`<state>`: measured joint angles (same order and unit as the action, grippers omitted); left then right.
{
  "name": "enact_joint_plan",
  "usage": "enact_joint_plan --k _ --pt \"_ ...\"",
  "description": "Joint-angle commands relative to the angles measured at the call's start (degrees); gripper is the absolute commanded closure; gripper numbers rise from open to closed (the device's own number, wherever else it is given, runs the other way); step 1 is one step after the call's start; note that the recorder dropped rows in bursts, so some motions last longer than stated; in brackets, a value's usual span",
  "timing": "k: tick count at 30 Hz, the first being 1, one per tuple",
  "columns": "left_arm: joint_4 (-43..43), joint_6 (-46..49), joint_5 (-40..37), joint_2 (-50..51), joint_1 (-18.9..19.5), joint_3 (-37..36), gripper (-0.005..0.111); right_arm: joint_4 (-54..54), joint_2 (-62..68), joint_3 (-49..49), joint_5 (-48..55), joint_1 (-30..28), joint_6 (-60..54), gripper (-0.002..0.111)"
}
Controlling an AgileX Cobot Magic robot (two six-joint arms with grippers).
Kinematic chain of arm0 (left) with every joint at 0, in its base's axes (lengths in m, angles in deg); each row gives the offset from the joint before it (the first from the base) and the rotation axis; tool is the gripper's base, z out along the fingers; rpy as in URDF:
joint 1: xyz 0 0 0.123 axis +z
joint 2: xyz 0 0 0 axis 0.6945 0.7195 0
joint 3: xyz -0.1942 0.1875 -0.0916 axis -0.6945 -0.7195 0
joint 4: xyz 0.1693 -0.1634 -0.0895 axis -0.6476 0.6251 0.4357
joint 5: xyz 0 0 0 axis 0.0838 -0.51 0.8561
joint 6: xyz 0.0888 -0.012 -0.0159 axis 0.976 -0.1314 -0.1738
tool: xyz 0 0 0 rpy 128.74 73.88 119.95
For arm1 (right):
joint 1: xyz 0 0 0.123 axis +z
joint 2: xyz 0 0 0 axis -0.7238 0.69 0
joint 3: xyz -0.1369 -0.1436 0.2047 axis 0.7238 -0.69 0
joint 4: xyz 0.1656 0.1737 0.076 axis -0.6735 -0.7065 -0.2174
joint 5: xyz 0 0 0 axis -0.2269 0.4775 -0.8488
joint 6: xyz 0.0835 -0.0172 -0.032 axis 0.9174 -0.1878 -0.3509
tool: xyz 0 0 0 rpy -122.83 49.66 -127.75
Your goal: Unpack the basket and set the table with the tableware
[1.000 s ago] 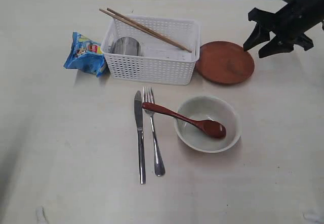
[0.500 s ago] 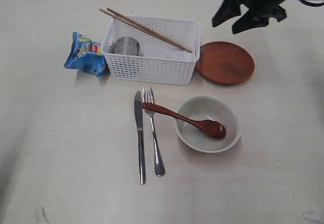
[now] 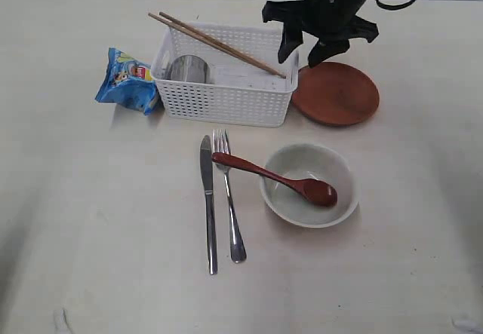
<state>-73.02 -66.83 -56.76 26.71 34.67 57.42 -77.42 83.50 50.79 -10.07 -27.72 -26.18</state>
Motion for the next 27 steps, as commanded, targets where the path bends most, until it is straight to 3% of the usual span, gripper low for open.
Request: enact_joint_plan --k 1,5,13,19,22,27 --pt "0.2 -0.2 0.4 -0.2 -0.3 -0.1 0.107 -0.9 1.8 1.7 -0.1 1.9 1.5 0.071" --pt "0.2 -0.1 0.4 -0.2 -0.3 -0.1 0.107 -1.1 2.8 2.7 -4.9 3.7 2.4 0.109" --pt "0.2 -0.1 0.4 -0.2 -0.3 -0.1 0.107 -14.2 4.1 2.8 -17.3 5.5 5.0 0.109" --pt "0.2 -0.1 0.4 -0.2 -0.3 -0.1 0.107 -22.0 7.9 2.8 -17.8 7.6 1.3 0.108" --pt "0.2 -0.1 0.4 -0.2 -0.3 -0.1 0.107 -22.6 7.7 2.8 -17.7 7.6 -1.8 0.099" --pt "0.2 -0.1 0.4 -0.2 -0.3 -0.1 0.107 -22.6 6.0 2.9 -17.6 7.6 -3.3 0.057"
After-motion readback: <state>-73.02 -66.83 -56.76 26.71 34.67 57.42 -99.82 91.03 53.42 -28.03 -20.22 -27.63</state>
